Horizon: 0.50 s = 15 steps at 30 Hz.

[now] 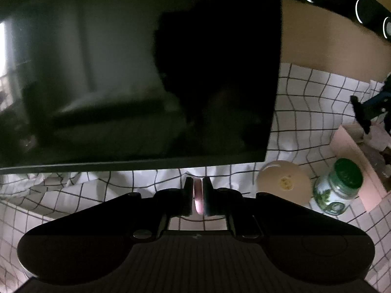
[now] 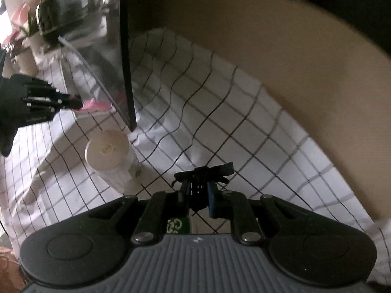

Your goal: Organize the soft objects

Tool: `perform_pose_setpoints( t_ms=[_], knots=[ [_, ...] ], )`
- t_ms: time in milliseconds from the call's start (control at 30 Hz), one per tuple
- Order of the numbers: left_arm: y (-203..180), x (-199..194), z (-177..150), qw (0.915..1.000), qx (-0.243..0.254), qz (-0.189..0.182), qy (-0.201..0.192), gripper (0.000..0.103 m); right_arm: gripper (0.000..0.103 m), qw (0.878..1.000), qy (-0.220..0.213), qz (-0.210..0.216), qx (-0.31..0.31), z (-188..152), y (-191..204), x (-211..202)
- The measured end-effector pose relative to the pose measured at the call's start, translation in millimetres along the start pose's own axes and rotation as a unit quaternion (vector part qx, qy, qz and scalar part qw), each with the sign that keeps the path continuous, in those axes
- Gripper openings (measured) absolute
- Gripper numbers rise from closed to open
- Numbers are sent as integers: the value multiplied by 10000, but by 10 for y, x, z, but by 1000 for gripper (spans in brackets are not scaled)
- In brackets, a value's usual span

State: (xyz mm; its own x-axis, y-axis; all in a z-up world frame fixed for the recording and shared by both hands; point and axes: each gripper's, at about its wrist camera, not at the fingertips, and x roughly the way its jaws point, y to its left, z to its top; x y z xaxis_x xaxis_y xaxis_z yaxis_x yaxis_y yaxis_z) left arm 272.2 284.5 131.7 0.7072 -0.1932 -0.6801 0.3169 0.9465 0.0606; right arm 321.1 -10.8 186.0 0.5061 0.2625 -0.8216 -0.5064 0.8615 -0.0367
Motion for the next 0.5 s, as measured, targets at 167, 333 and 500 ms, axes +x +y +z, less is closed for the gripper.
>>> perform_pose_setpoints(
  t_ms=[167,333,500],
  knots=[
    [9,-114,-166,9998,-156,63,114,10,13,9993,-238,-84,263,-207,56,-291],
    [59,-158,-345,9978,-521,-381,125,11,13,9989,-277,9,387,-464,162,-376],
    [0,66,-492,9968,-551,-419,390,12,13,9976,-238,10,651,-613,134,-428]
  ],
)
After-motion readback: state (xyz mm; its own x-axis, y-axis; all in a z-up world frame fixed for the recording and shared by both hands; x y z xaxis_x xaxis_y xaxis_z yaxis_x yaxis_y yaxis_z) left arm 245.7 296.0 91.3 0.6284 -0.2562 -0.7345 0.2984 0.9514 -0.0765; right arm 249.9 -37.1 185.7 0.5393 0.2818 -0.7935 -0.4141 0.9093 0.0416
